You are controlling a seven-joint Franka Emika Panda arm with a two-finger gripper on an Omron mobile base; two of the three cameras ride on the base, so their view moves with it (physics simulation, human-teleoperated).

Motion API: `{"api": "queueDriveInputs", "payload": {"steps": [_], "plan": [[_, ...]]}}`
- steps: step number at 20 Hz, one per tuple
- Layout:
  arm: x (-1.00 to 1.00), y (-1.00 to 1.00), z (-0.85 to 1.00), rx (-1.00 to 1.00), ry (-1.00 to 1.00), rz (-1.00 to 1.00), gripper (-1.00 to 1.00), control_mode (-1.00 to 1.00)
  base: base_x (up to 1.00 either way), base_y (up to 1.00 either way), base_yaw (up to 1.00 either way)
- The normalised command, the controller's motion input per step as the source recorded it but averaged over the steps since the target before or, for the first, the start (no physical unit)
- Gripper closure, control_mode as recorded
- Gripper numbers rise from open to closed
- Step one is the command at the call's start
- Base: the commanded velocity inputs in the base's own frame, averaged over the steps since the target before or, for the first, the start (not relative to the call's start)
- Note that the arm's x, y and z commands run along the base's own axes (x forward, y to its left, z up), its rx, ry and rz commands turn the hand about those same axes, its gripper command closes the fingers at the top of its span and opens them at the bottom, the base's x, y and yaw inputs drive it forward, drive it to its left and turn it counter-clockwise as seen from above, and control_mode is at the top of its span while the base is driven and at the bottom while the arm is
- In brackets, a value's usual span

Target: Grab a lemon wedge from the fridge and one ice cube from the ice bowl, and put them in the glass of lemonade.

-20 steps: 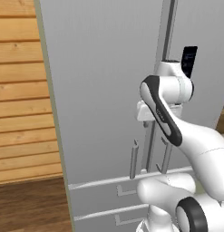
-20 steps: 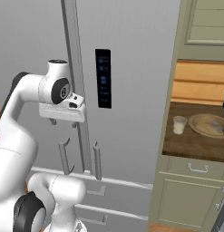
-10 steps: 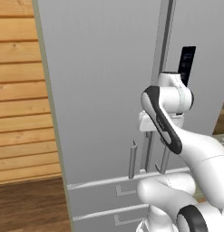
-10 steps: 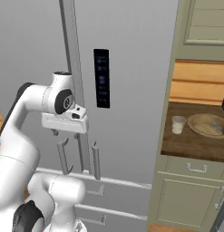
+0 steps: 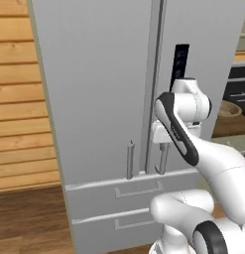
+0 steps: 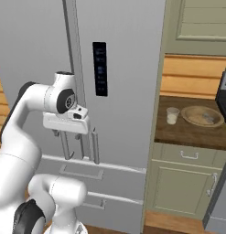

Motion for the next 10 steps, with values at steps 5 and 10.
{"api": "queueDriveInputs", "payload": {"steps": [5,10], "plan": [[0.0,0.0,0.0,0.0,0.0,0.0,-1.0,1.0,-0.49,-0.03,0.0],[0.0,0.0,0.0,0.0,0.0,0.0,-1.0,1.0,-0.67,-0.06,0.0]]}}
